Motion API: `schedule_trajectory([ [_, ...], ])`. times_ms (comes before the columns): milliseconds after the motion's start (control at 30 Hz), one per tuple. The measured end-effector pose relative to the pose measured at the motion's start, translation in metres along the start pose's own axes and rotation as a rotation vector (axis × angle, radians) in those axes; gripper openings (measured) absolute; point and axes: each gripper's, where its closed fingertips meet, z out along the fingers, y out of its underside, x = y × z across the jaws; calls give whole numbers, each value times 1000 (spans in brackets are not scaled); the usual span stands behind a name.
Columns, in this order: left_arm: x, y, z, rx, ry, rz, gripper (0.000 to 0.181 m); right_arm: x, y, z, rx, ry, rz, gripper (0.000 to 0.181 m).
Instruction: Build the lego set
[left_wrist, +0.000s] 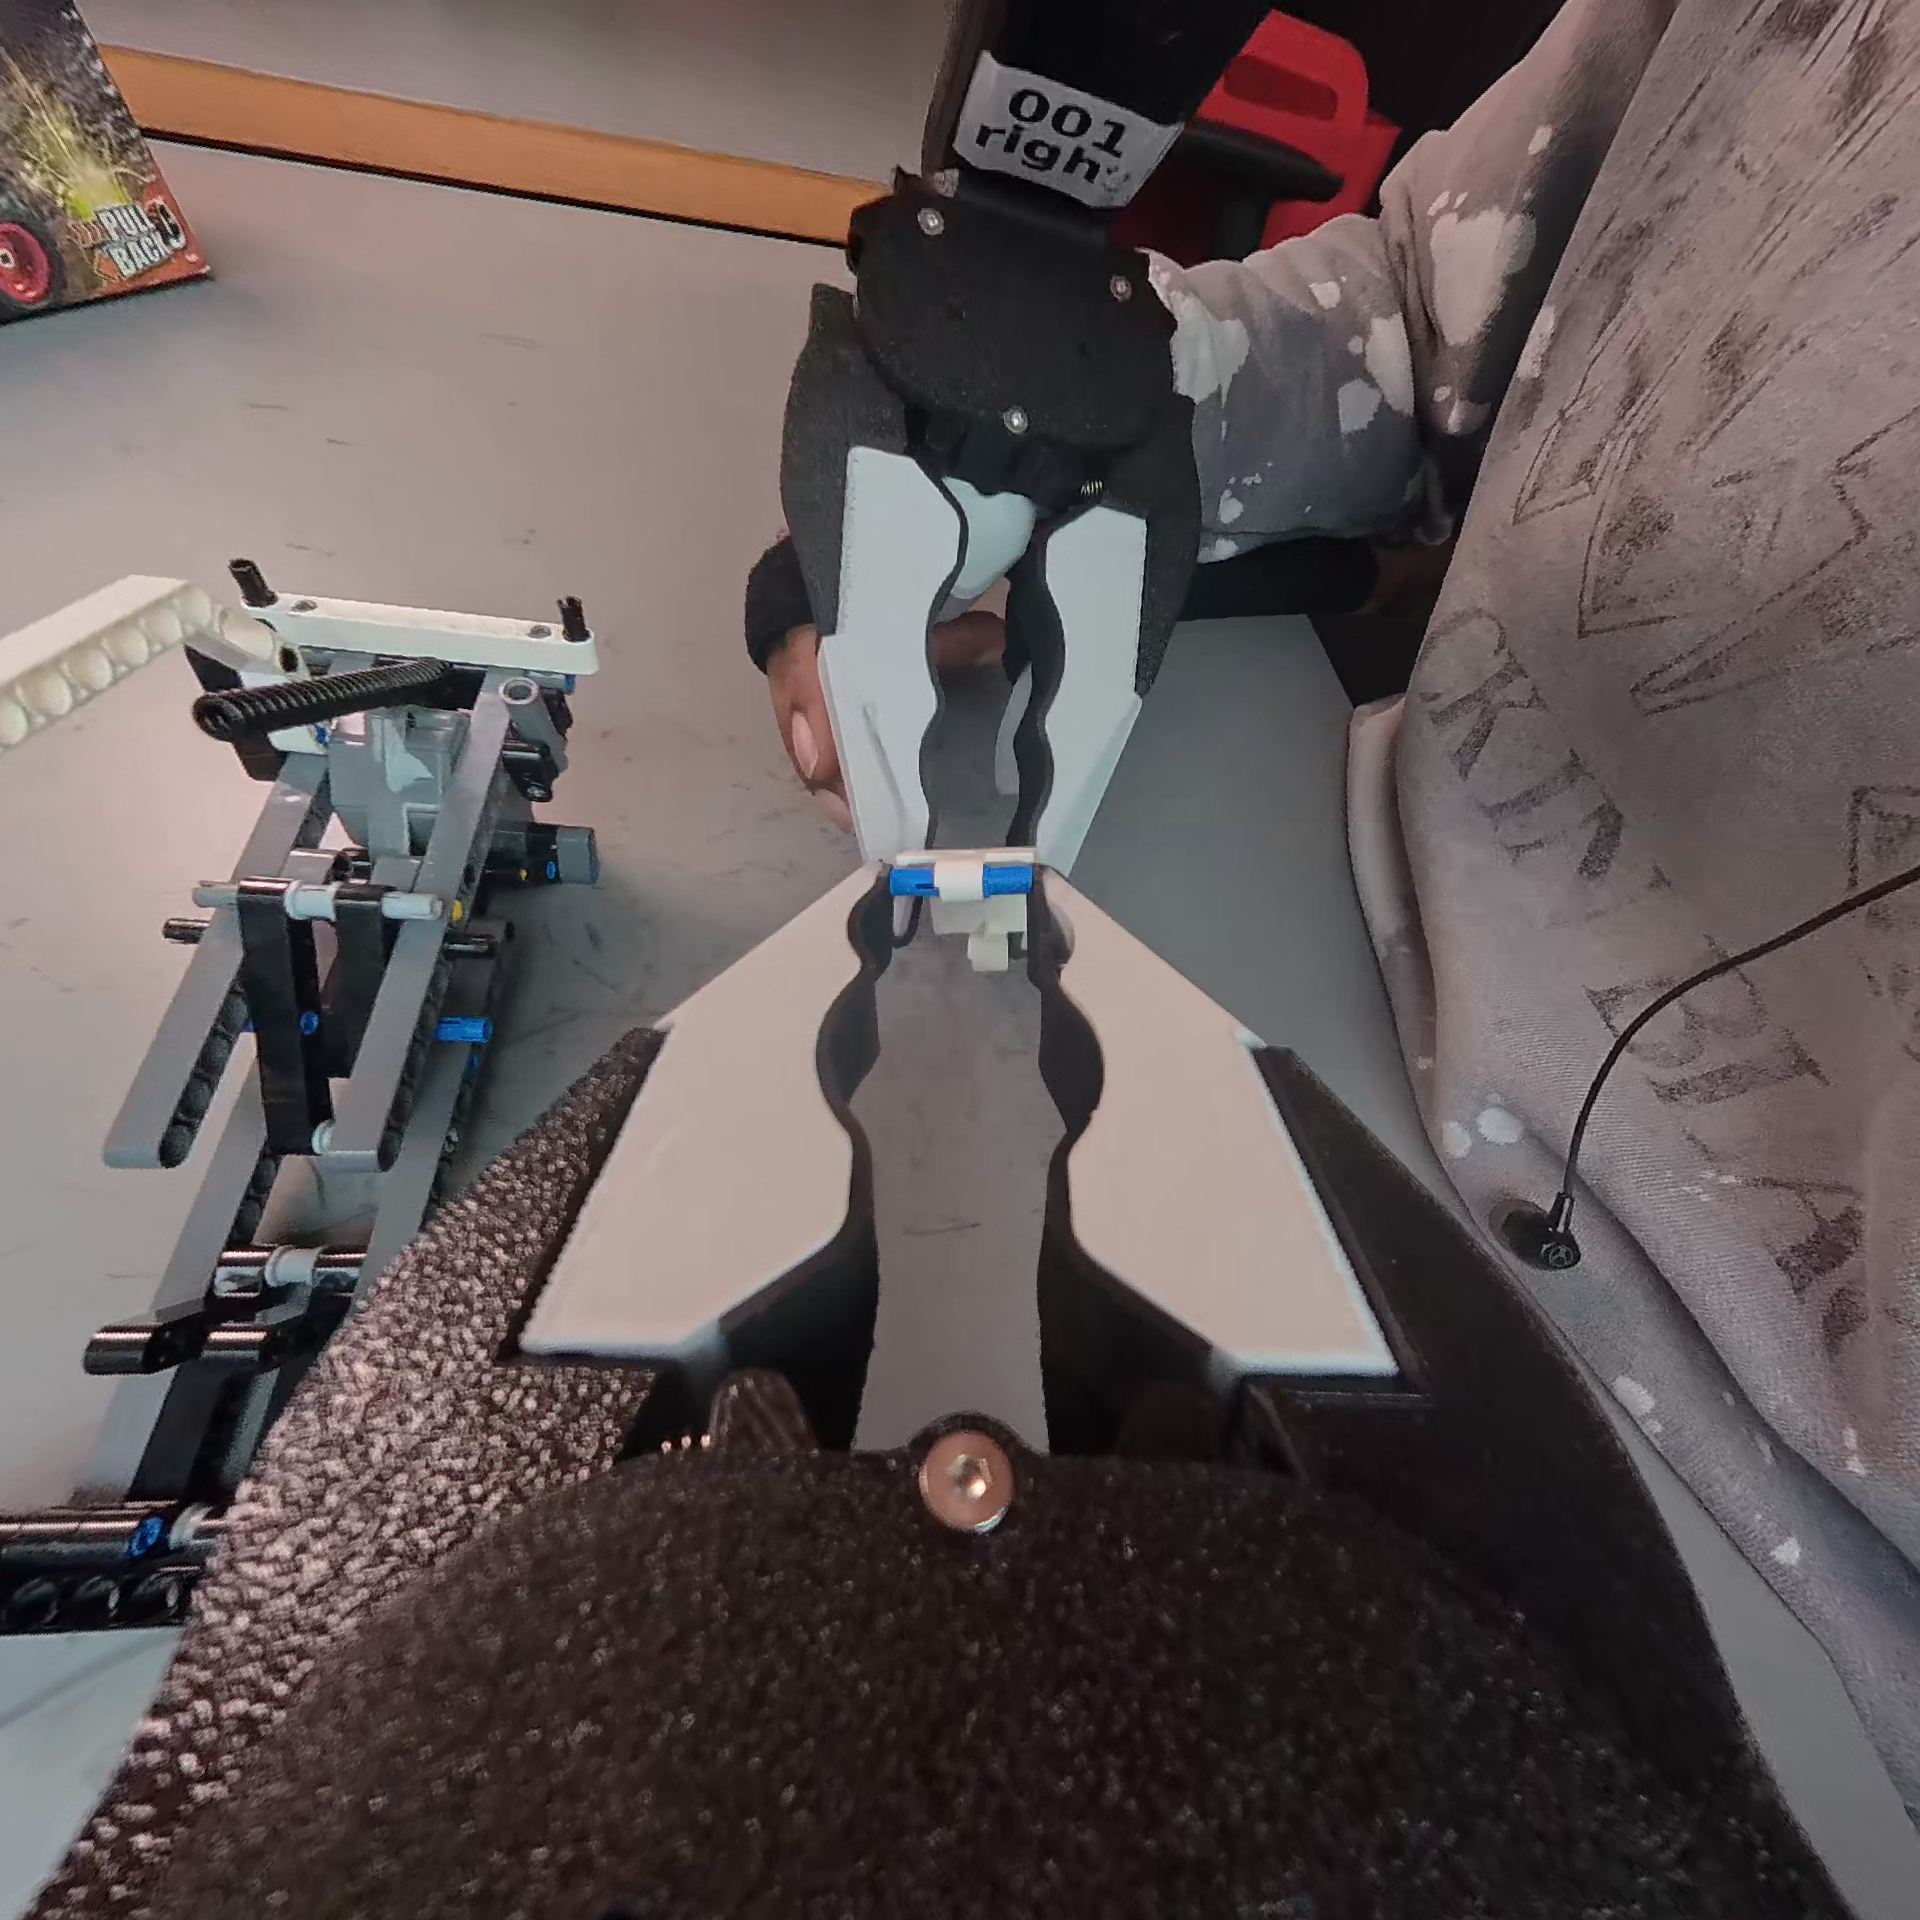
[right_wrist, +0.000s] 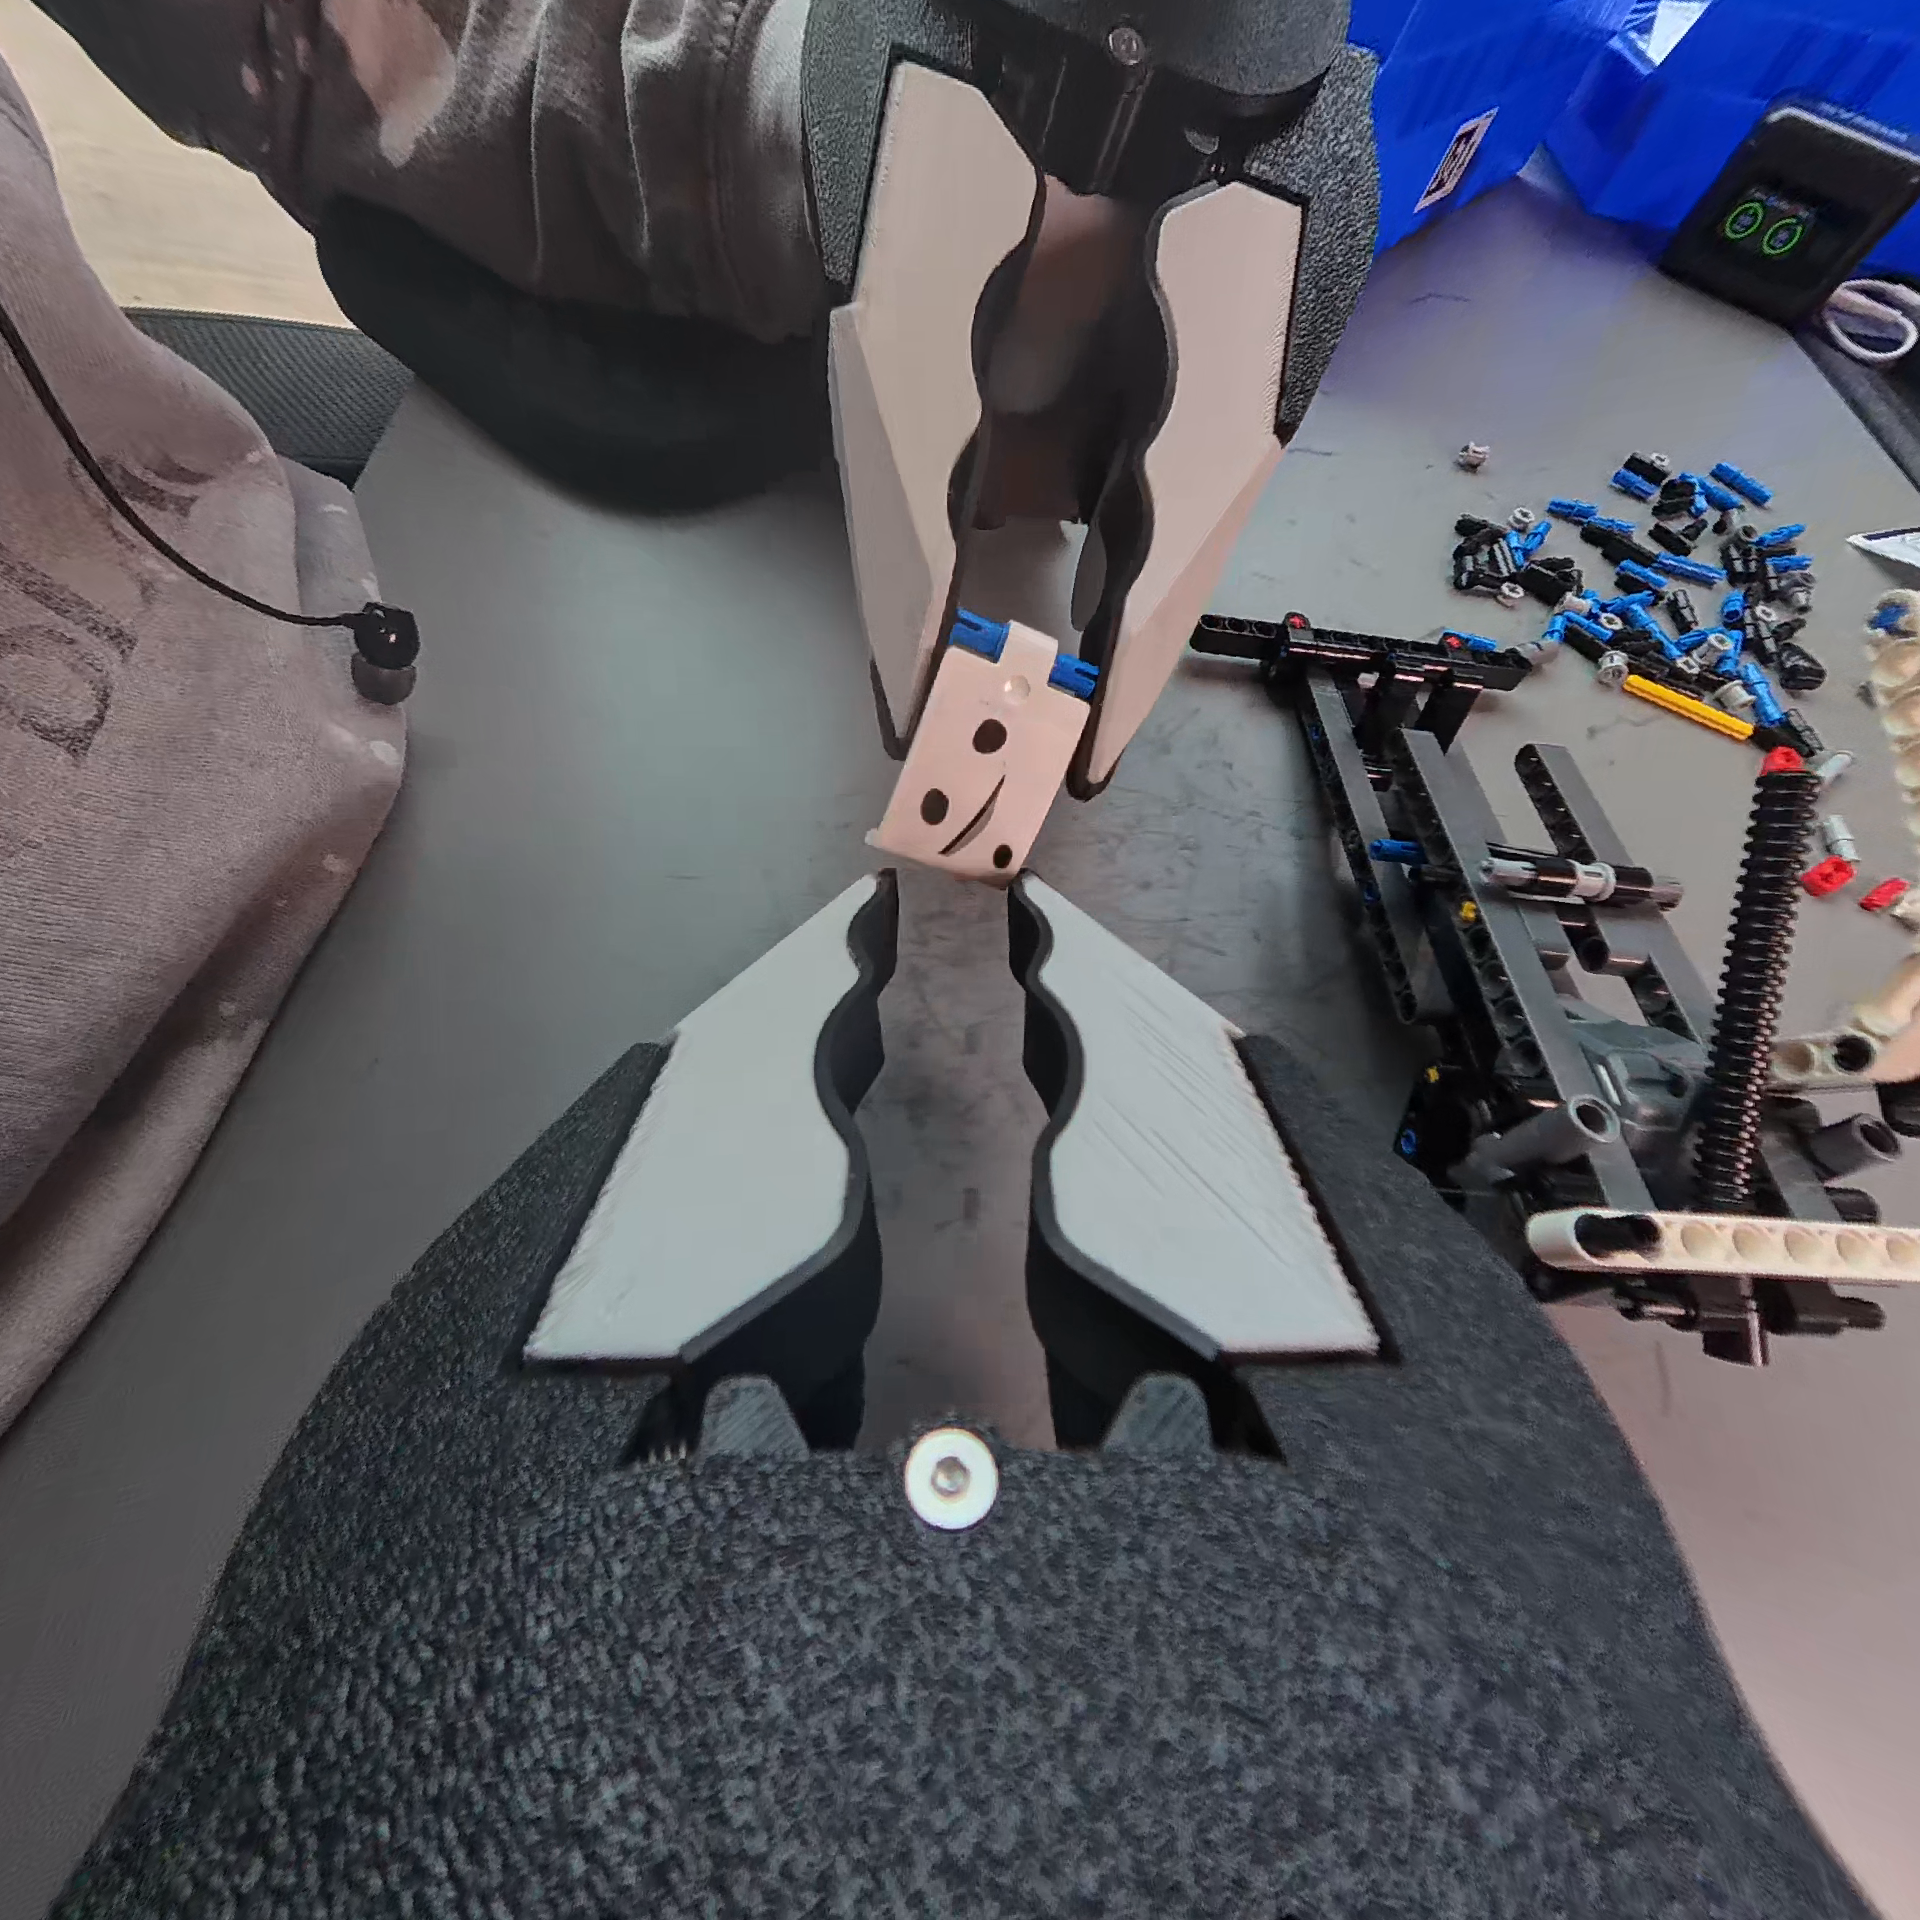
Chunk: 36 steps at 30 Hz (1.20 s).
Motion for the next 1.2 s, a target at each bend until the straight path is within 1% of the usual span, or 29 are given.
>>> schedule_trajectory([
  [67,0,-1,-1,2,2,2,25,-2,0,1,0,-4,-3,24],
  [200,-1,-1,-1,6,-8,1,25,1,-2,0,12,0,19,23],
  [300,-1,0,0,-3,-14,15,25,7,-5,-2,37,26,38,36],
  [333,-1,0,0,-3,-12,16,25,7,-5,-2,38,23,38,37],
  [367,-1,0,0,-4,-15,20,25,5,-5,-2,38,18,32,35],
  [433,2,0,0,-5,-9,28,25,0,-5,-2,36,-2,13,23],
  [533,3,-1,1,-8,-16,42,25,-1,-5,-2,33,-4,3,20],
  [633,0,-1,0,-4,-28,42,25,1,-5,-3,35,9,12,20],
  [667,-1,-1,0,-6,-38,45,24,2,-5,-3,36,12,16,22],
  [700,-4,-1,-1,-8,-55,51,24,1,-6,-3,40,3,26,32],
  [733,-5,0,-1,-11,-59,55,24,0,-7,-3,46,-5,38,37],
  [767,-4,-1,-1,-8,-57,57,24,0,-9,-3,51,-7,46,37],
  [800,-3,-2,-1,-5,-55,59,24,2,-9,-2,50,9,44,29],
  [867,-5,-3,-1,-2,-75,66,24,6,-8,-3,50,30,30,27],
  [933,-11,-9,-4,35,-98,35,25,10,-12,-6,87,29,72,26],
  [1000,-24,-13,-10,73,-149,-21,23,18,-18,-13,147,28,144,25],
  [1033,-27,-15,-14,91,-159,-34,14,23,-22,-17,184,33,182,25],
  [1100,-30,-22,-21,140,-170,-39,5,28,-27,-24,226,32,210,25],
  [1200,-31,-26,-25,176,-156,-88,11,31,-32,-28,271,29,234,25],
])
